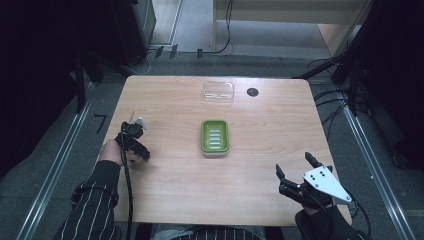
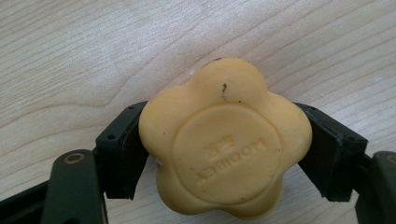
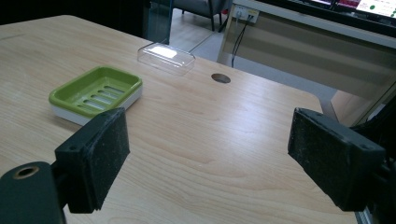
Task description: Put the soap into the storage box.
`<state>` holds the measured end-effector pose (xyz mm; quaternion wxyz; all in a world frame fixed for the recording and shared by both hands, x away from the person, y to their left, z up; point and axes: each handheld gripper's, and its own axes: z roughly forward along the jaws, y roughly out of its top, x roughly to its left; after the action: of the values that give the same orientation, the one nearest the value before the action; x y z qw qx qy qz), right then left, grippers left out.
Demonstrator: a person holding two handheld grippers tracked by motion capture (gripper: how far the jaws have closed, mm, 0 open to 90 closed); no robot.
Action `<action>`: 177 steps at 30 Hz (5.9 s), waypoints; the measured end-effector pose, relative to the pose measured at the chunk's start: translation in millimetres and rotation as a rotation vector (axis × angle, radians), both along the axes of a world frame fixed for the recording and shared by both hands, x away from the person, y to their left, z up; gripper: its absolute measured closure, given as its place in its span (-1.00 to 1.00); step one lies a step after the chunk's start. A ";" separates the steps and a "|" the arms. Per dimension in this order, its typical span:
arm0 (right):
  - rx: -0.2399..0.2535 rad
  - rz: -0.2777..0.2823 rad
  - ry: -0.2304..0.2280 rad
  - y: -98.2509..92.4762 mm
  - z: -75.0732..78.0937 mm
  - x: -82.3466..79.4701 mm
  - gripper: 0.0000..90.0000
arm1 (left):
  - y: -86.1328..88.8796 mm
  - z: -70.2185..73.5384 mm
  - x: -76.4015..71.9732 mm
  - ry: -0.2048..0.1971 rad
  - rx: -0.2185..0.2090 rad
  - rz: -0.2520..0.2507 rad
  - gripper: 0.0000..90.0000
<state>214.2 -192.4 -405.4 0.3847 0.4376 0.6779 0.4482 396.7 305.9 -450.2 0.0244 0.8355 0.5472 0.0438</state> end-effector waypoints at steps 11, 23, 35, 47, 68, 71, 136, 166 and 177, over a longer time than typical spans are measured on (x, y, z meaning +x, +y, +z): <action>-0.002 0.001 0.001 0.5 0.1 -0.2 -0.71 | -0.6 0.8 -1.2 0.001 0.007 -0.010 -0.43; 0.001 -0.002 -0.002 -0.2 0.2 -0.6 -0.71 | -2.5 7.2 -4.8 0.001 0.004 -0.032 -0.43; -0.014 0.005 0.001 0.6 -0.1 -0.7 -0.71 | -12.1 15.8 -10.6 -0.014 -0.003 -0.069 -0.43; -0.010 -0.007 0.004 -2.3 -0.1 -3.4 -0.71 | -25.1 25.8 -11.7 -0.016 -0.011 -0.124 -0.43; -0.013 -0.013 0.005 -3.5 0.0 -5.9 -0.71 | -54.5 38.6 -11.5 -0.039 -0.031 -0.210 -0.42; -0.013 -0.019 0.007 -4.8 -0.1 -7.5 -0.71 | -59.7 40.8 -9.6 -0.043 -0.028 -0.220 -0.42; -0.022 -0.066 0.008 -15.2 -0.9 -19.4 -0.71 | -152.4 60.7 21.0 -0.072 -0.081 -0.436 -0.42; -0.028 -0.119 0.010 -24.9 -1.6 -31.9 -0.71 | -186.9 61.6 35.6 -0.086 -0.088 -0.515 -0.42; -0.029 -0.133 0.012 -27.5 -1.9 -35.4 -0.71 | -197.8 60.4 40.4 -0.087 -0.090 -0.533 -0.42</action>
<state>178.8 -219.9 -407.3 0.4158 0.4787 0.6560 0.4094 437.1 108.1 -389.8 0.0958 0.9455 0.3078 0.0470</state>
